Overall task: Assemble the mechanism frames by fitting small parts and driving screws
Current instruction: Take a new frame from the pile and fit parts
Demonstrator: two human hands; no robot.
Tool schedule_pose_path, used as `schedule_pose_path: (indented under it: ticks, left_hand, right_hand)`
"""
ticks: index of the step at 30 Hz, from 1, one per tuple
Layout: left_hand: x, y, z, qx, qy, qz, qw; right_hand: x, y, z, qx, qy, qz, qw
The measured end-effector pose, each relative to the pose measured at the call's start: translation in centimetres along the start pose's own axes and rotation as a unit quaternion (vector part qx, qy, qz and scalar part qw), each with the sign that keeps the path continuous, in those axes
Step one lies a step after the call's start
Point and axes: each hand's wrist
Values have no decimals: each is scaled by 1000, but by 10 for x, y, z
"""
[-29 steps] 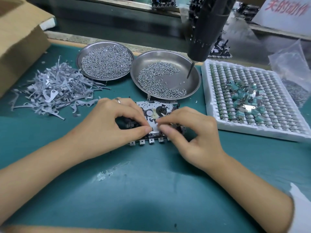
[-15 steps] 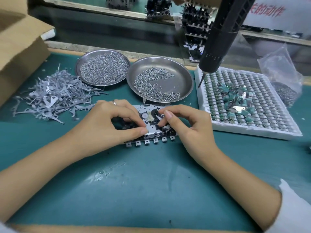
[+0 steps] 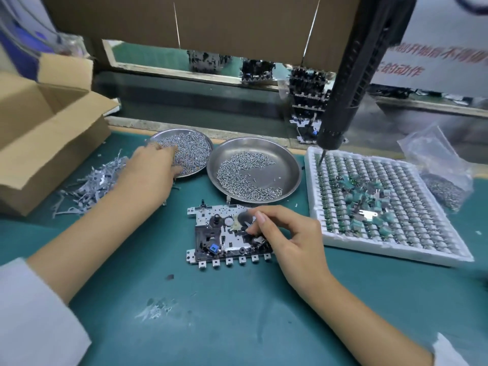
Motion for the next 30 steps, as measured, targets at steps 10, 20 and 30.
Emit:
schedule_pose_path:
  ticks: [10, 20, 30]
  left_hand:
    - [3, 9, 7, -11, -3, 92, 996]
    - [13, 13, 7, 81, 58, 182, 978]
    - [3, 15, 1, 51, 41, 148, 987]
  right_hand:
    - [0, 2, 3, 10, -23, -13, 1000]
    - [-2, 2, 3, 81, -64, 9, 995]
    - [-38, -1, -5, 264, -92, -12, 960]
Point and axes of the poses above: each hand's wrist, its own x-axis away from the middle knuckle, its own y-axis out of the palm, z = x × y, and after that the axes turned 7 degrees about -z, right-handed
